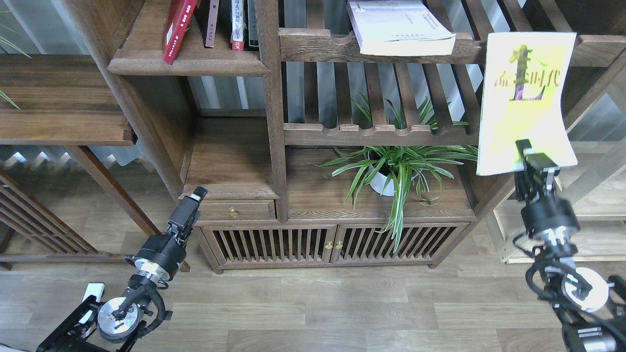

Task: Organize books on shelf
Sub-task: 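Pull the yellow-green book off the shelf and lower it, then pass the yellow-green book from the right gripper to the left gripper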

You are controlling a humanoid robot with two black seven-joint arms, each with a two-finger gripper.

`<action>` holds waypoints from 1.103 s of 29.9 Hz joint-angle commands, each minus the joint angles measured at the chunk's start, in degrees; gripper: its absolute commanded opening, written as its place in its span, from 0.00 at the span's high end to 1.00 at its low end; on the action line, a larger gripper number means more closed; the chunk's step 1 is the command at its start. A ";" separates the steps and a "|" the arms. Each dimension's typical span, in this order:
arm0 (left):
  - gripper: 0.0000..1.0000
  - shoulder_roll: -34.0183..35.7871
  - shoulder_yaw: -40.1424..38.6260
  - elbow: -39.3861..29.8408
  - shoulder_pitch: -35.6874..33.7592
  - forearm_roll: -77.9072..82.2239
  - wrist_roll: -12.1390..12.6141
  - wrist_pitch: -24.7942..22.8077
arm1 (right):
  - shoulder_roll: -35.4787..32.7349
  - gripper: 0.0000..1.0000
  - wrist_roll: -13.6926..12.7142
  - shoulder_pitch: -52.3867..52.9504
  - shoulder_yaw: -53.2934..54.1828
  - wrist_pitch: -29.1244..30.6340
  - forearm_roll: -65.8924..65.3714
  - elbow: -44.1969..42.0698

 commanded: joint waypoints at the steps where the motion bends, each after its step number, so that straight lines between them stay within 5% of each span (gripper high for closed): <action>1: 0.02 0.03 1.35 -0.08 0.40 0.00 -0.14 0.00 | 0.72 0.86 0.11 -3.79 -1.02 -0.01 -1.13 -0.02; 13: 0.02 1.08 13.47 -0.60 3.30 -2.71 0.65 0.00 | 1.68 0.86 0.29 -14.95 -11.03 -0.01 -9.30 0.06; 17: 0.02 2.04 22.34 -1.92 2.51 -10.96 3.45 0.00 | 3.52 0.86 0.38 -14.96 -16.31 -0.01 -12.03 0.15; 24: 0.04 2.58 30.08 -4.37 1.81 -25.11 13.20 0.00 | 10.90 0.86 0.11 -12.24 -23.69 -0.01 -16.25 1.29; 33: 0.06 2.49 31.94 -4.30 0.67 -30.76 14.18 0.00 | 17.33 0.86 -0.06 -9.86 -27.91 -0.01 -18.36 1.91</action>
